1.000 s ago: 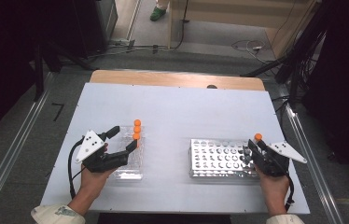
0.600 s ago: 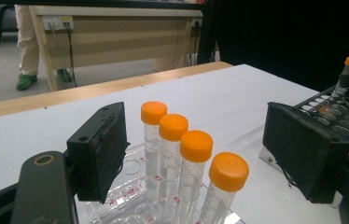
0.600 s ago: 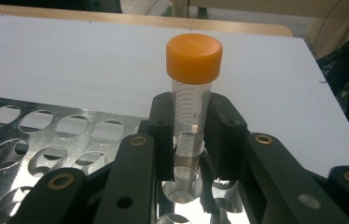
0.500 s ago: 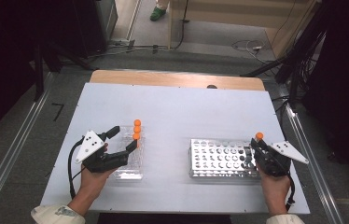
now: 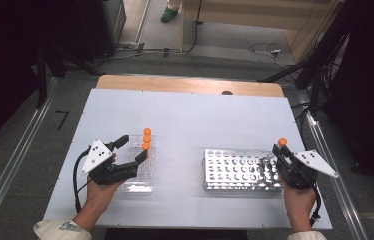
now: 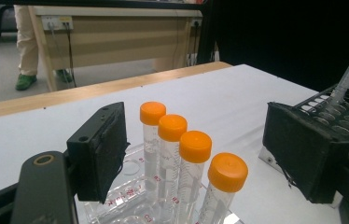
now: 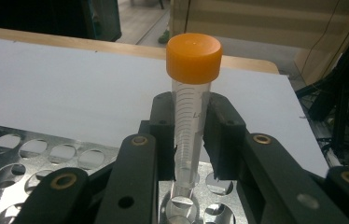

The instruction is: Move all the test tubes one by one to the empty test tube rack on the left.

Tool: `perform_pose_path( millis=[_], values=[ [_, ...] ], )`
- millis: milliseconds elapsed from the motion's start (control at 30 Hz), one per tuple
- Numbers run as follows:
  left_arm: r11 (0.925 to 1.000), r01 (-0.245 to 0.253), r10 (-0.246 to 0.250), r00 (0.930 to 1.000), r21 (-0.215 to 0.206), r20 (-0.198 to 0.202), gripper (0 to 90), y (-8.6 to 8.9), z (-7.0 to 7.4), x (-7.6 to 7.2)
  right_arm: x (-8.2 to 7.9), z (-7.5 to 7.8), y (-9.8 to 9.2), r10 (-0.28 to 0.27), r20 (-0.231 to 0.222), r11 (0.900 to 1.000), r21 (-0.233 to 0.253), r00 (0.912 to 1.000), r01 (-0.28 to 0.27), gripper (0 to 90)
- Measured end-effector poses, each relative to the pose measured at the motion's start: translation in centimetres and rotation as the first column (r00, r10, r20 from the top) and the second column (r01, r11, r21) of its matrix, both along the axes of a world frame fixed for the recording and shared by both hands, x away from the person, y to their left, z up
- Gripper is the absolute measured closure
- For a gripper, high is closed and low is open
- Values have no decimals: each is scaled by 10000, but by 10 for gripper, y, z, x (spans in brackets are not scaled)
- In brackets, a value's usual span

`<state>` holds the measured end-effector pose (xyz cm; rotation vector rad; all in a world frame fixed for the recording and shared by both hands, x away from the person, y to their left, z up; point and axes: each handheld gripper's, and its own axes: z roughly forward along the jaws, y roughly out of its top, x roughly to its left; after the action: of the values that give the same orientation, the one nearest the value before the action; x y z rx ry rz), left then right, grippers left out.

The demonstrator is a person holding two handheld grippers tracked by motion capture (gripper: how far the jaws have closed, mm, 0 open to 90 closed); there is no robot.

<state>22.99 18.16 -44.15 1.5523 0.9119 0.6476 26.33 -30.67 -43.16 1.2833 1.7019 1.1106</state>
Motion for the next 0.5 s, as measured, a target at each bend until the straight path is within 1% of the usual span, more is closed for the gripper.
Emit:
perform_pose_path(
  millis=[200, 367, 500],
  values=[
    [10000, 16, -16, 10000, 31, 1, 217, 0, 0, 0, -5, 6, 3, 8, 231, 9997, -256, 9997, -2, 723],
    [10000, 29, -29, 10000, 18, 3, 217, 0, 0, 0, -11, 16, 4, 24, 484, 9997, -229, 9988, -13, 722],
    [10000, 49, -49, 10000, 51, -12, 217, -1, 0, 0, -14, 21, 7, 199, 602, 9997, -143, 9980, -190, 722]
  ],
)
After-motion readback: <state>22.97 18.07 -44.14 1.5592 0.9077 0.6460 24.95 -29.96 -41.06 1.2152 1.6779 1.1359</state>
